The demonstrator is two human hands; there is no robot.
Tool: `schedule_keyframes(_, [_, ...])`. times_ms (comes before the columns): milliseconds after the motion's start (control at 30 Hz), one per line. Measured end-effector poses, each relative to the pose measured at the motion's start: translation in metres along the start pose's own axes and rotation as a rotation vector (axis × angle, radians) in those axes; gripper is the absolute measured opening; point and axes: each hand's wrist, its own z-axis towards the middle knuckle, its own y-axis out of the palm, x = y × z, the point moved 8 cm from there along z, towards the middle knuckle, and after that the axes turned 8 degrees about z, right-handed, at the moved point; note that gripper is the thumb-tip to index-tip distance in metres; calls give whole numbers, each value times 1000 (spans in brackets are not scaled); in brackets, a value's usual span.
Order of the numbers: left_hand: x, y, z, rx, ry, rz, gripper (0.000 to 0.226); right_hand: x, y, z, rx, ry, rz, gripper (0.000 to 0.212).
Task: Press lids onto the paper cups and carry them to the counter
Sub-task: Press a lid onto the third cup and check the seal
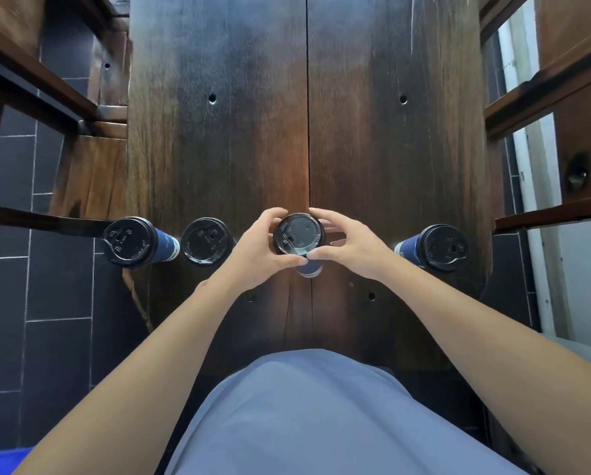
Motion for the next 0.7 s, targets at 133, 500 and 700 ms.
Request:
schedule_keyframes(133, [24, -5, -3, -61, 102, 38, 98, -18, -10, -1, 1, -33, 7, 73])
schedule_keyframes(500, [50, -39, -32, 0, 7, -531, 62, -66, -50, -39, 133, -220, 35, 44])
schedule_keyframes(700, [56, -43, -53, -7, -76, -774, 61, -55, -80, -82, 111, -239, 157, 65])
